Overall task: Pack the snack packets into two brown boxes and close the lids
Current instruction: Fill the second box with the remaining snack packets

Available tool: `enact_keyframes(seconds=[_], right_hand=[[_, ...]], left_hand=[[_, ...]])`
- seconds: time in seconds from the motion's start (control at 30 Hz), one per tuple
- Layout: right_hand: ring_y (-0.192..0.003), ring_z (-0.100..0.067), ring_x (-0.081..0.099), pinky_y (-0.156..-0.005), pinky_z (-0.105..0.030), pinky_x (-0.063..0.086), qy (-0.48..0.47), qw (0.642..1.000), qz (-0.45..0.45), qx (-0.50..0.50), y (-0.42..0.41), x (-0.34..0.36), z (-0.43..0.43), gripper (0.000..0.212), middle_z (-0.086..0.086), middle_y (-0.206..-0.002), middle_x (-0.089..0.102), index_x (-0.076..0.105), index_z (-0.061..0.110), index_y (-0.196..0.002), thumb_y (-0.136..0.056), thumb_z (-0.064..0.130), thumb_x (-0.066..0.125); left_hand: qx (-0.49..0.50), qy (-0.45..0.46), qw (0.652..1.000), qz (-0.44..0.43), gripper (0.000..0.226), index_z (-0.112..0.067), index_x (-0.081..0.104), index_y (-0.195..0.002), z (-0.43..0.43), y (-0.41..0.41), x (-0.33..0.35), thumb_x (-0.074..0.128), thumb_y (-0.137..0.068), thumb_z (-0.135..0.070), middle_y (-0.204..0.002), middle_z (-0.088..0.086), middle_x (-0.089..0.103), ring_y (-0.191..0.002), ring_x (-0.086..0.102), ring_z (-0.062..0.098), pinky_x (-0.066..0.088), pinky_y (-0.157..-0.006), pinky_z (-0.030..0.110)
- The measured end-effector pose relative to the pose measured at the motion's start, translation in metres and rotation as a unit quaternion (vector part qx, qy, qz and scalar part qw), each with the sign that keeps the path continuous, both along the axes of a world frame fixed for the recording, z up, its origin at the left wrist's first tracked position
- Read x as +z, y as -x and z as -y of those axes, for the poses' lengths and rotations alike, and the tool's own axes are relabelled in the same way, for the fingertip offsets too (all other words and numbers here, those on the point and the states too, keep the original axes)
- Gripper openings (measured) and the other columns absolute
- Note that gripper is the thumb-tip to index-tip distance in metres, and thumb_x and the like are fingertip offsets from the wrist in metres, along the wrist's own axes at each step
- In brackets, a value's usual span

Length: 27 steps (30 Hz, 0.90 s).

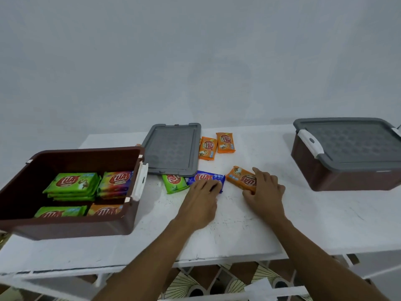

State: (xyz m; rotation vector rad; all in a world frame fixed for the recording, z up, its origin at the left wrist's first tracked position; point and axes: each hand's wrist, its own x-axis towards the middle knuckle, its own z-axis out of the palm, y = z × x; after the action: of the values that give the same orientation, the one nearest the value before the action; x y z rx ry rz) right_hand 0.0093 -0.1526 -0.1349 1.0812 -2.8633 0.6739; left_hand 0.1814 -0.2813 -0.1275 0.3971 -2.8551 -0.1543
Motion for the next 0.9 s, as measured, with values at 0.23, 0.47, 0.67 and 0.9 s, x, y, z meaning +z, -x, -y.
enact_keyframes(seconds=[0.23,0.47,0.67,0.9], right_hand=[[-0.133,-0.022,0.033,-0.108,-0.047,0.025,0.031,0.998,0.051,-0.006,0.004,0.002,-0.002,0.079,-0.002,-0.144,0.043,0.027,0.027,-0.149,-0.081,0.035,0.066],[-0.129,-0.021,0.04,-0.107,-0.045,0.029,0.057,0.996,0.068,-0.009,0.006,0.002,-0.003,0.082,0.0,-0.142,0.047,0.029,0.028,-0.148,-0.079,0.041,0.071],[-0.125,-0.02,0.044,-0.104,-0.044,0.036,0.061,0.995,0.082,-0.01,0.007,0.003,-0.002,0.086,0.0,-0.14,0.05,0.031,0.029,-0.147,-0.075,0.046,0.075],[-0.128,-0.022,0.043,-0.108,-0.043,0.037,-0.013,0.996,0.091,-0.013,0.008,0.011,-0.002,0.089,-0.004,-0.142,0.043,0.031,0.024,-0.147,-0.075,0.054,0.074]], left_hand=[[0.052,-0.093,0.993,0.045,0.079,-0.019,0.013,-0.154,0.012,0.004,0.023,0.06,-0.093,-0.037,-0.161,-0.003,0.007,-0.147,0.014,0.021,0.039,-0.11,0.036],[0.116,-0.129,0.982,0.069,0.1,-0.025,0.009,-0.154,0.01,0.007,0.02,0.063,-0.08,-0.065,-0.148,0.002,0.037,-0.136,0.034,0.021,0.038,-0.107,0.036],[0.123,-0.131,0.98,0.082,0.098,-0.023,0.021,-0.151,0.008,0.007,0.022,0.065,-0.076,-0.068,-0.148,0.002,0.04,-0.134,0.038,0.019,0.043,-0.104,0.036],[0.071,-0.087,0.98,0.162,0.072,-0.021,0.046,-0.132,0.013,0.013,0.042,0.071,-0.076,-0.058,-0.128,-0.001,0.054,-0.112,0.052,0.015,0.052,-0.09,0.034]])
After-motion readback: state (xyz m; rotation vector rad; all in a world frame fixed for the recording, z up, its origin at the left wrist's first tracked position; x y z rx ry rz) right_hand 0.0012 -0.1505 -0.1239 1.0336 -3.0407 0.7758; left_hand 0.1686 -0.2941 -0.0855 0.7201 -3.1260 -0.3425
